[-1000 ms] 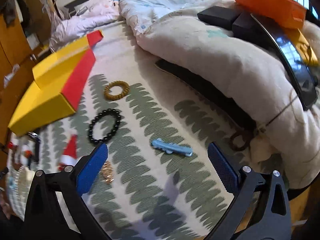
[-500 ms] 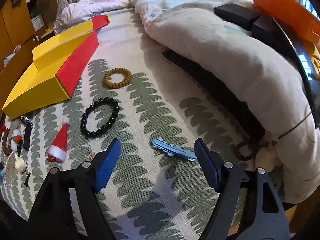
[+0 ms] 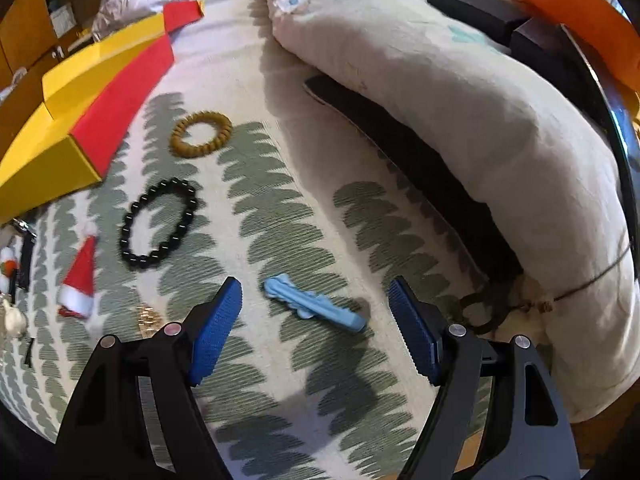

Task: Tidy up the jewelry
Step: 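Move right tool to blue hair clip while left tool approaches light-blue bangle, then close right tool on blue hair clip while left tool grasps light-blue bangle, then carry blue hair clip and light-blue bangle with both tools into yellow box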

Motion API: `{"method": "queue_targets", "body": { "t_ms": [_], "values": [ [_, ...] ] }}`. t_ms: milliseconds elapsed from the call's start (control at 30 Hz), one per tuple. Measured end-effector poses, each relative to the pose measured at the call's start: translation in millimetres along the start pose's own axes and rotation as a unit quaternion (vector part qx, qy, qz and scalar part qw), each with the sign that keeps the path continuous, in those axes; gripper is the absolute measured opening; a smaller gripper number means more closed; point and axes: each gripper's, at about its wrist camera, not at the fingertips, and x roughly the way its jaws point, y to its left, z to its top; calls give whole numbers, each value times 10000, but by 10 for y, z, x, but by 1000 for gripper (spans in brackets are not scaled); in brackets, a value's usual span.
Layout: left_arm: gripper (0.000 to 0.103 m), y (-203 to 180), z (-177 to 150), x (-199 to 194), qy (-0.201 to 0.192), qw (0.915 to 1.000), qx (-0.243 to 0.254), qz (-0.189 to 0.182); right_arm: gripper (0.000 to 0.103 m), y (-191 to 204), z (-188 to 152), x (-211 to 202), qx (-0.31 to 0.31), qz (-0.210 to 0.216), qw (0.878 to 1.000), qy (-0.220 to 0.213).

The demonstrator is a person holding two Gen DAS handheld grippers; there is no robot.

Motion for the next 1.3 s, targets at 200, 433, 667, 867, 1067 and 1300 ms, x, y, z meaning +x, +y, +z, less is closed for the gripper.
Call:
{"method": "queue_targets", "body": {
  "t_ms": [200,433,667,867,1067,1300],
  "values": [
    [99,-55,34,-13,48,10000,17,-66,77,-6,31,144,-113,63,9995,296],
    [99,-149,41,-52,40,10000,14,-57,75,-34,100,220,-34,161,9988,465],
    [98,-104,79,-71,-14,9998,-49,-202,45,1,97,182,68,199,9983,537],
    [83,-86,82,-91,-17,9993,-87,-376,19,39,94,179,194,334,9976,581],
    [59,-72,79,-115,-10,9983,-105,-574,15,-12,82,179,392,437,9967,560],
    [27,7,108,-147,85,9960,-164,-878,14,-69,27,118,582,540,9957,474]
  ]
}}
